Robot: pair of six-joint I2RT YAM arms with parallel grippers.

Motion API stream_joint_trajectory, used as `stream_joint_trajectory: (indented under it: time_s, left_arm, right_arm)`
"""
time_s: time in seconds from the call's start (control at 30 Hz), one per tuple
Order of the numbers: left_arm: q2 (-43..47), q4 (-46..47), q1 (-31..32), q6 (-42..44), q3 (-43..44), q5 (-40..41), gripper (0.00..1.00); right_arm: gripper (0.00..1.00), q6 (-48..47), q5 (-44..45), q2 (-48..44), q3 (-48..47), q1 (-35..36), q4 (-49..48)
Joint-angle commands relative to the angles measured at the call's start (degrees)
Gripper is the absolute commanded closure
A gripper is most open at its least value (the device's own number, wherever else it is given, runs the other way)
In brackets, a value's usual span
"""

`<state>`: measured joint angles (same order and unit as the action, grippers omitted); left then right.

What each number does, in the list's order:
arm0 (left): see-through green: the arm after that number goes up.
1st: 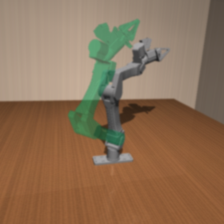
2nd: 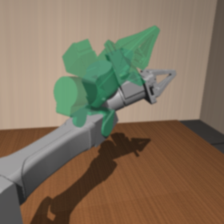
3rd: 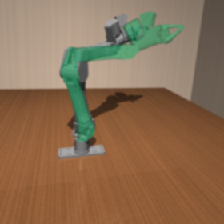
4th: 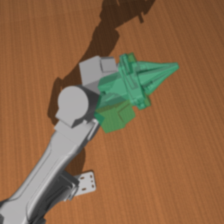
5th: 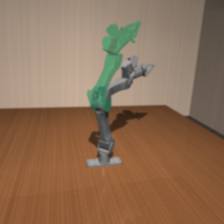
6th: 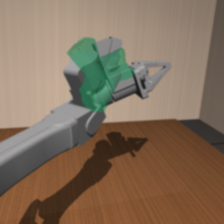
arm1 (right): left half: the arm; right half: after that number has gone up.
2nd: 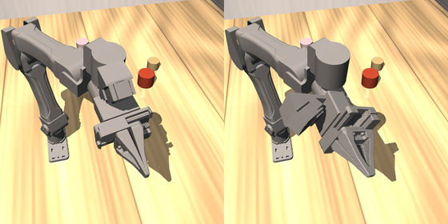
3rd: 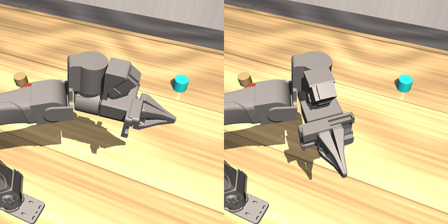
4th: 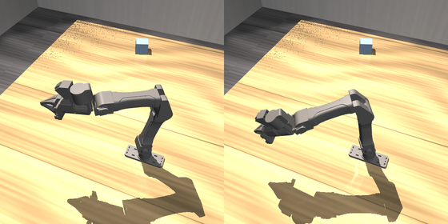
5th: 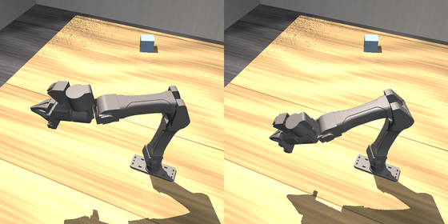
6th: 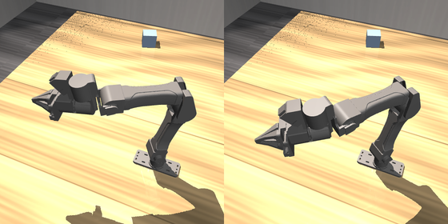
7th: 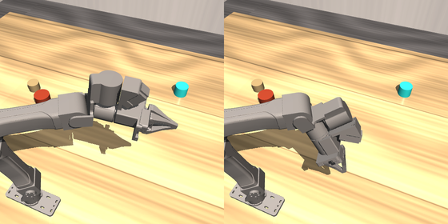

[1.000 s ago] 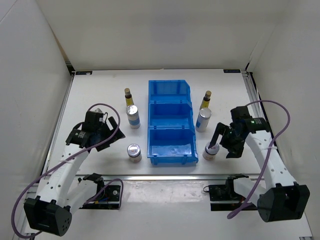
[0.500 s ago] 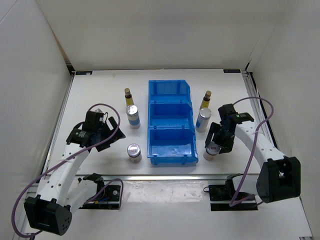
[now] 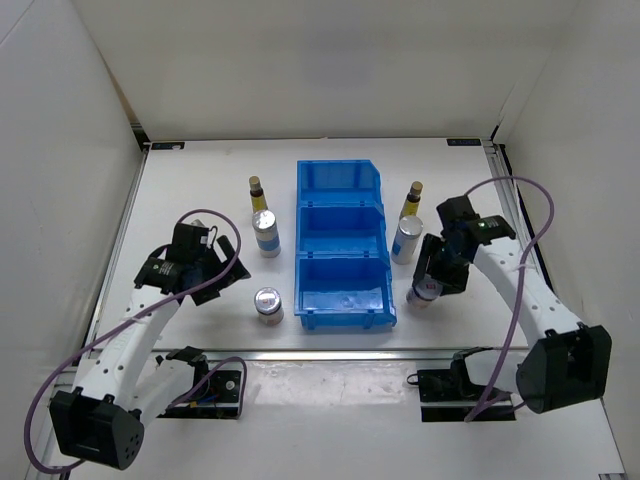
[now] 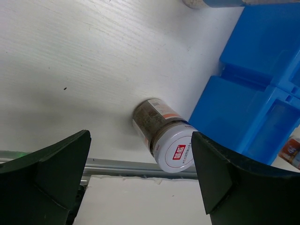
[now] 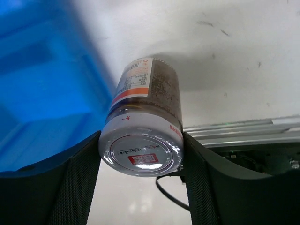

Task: Organize the condiment bottles

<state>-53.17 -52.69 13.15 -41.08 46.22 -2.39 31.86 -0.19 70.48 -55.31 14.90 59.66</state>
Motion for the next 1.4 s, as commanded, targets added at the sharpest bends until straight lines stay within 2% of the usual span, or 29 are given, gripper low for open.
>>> stream_joint_trajectory:
  time_s: [0.0, 0.2, 0.33, 0.5, 0.83, 0.87, 0.93, 1.03, 1.07, 1.1, 1.17, 1.23, 1.27, 1.37]
  left_arm:
    - [1.39, 0.22, 0.04, -0.76, -0.16, 1.51, 0.01]
    - [3.24, 0.22, 0.04, -0.76, -0.16, 2.13, 0.01]
    - [3.77, 0.22, 0.04, -0.76, -0.16, 2.13, 0.01]
    - [4.39, 0.22, 0.04, -0.76, -0.16, 2.13, 0.01]
    - [5.53, 0.22, 0.04, 1.08, 0.37, -0.95, 0.01]
    - [5.01, 0.22, 0.04, 1.09, 0.89, -1.64, 0.01]
    - [5.00, 0.22, 0.56, 1.71, 0.89, -2.26, 0.01]
    - [3.86, 0.22, 2.58, 1.71, 0.89, -2.26, 0.01]
    - [3.25, 0.22, 2.59, 1.71, 0.89, -2.26, 0.01]
    - [2.46, 0.22, 3.46, 1.71, 0.89, -2.26, 0.01]
    - [1.40, 0.74, 4.95, 2.40, 1.41, -2.26, 0.01]
    - [-0.26, 1.36, 7.58, 2.41, 1.42, -2.26, 0.01]
    - [-0.27, 1.97, 8.47, 2.93, 1.42, -1.48, 0.01]
    - [-2.81, 2.58, 11.54, 2.94, 1.95, -0.77, 0.01]
  right_arm:
    - [1.00, -1.36, -0.08, -3.85, -9.89, 2.32, 3.09]
    - [1.00, -1.02, -2.89, -1.75, -20.52, 8.47, 3.10]
    - [1.00, 0.83, -1.67, 2.90, -23.52, 16.03, 0.12]
    - [1.00, 4.16, -0.08, 9.83, -23.45, 22.62, -2.71]
    - [1.00, 4.62, -0.78, 20.57, -21.16, 24.92, -7.19]
    - [0.95, 4.62, -0.78, 21.10, -21.16, 24.92, -7.19]
    - [0.76, 4.00, -0.78, 21.98, -21.16, 24.92, -7.19]
    - [0.65, 4.00, -0.78, 23.21, -21.16, 24.92, -6.66]
    - [0.47, 4.00, -0.08, 23.21, -21.16, 24.92, -6.66]
    - [0.41, 4.00, -0.08, 23.21, -21.85, 24.92, -5.96]
    - [0.38, 4.00, 1.32, 23.21, -22.64, 25.45, -4.47]
    - [0.22, 4.00, 3.52, 22.17, -23.70, 25.45, -3.24]
    - [0.01, 4.00, 4.22, 21.46, -24.40, 25.97, -3.23]
    - [0.01, 4.00, 5.63, 18.57, -25.02, 26.50, -3.23]
